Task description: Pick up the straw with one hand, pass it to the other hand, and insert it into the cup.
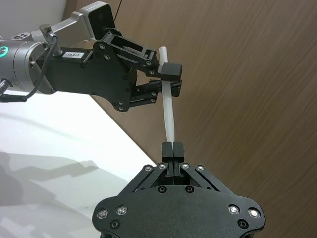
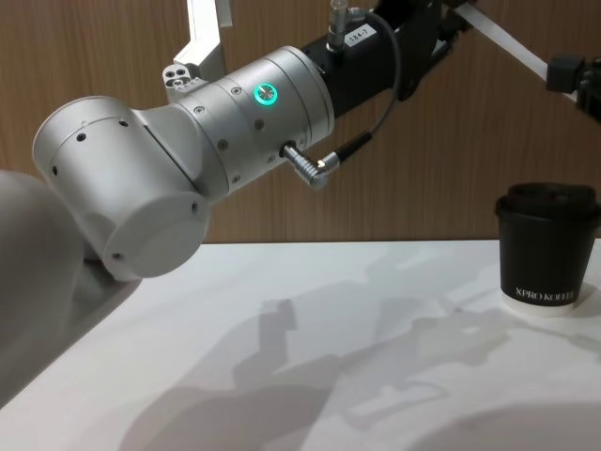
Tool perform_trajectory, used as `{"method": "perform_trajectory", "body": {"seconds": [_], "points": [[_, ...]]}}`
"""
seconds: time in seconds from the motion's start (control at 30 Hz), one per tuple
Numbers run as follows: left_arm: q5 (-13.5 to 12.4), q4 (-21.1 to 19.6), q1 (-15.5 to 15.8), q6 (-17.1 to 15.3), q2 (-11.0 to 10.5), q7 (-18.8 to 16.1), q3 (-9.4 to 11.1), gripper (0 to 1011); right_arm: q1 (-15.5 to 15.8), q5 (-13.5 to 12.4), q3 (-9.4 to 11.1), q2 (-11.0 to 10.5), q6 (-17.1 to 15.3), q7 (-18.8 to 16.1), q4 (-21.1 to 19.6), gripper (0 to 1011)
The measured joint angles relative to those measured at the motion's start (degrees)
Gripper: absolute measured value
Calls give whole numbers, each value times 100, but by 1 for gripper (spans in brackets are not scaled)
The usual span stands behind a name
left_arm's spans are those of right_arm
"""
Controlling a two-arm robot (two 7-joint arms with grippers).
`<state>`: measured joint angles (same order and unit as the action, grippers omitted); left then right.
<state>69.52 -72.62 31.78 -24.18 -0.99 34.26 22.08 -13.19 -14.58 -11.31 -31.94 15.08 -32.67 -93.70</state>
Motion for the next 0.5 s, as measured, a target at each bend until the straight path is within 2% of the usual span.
{"method": "perform_trajectory", "body": {"seconds": [0.2, 0.5], "points": [[3, 5, 3, 0, 3, 2, 0, 78, 0, 0, 0, 0, 0, 0, 0, 7], [6, 9, 7, -2, 6, 2, 1, 27, 0, 0, 0, 0, 0, 0, 0, 7]]}}
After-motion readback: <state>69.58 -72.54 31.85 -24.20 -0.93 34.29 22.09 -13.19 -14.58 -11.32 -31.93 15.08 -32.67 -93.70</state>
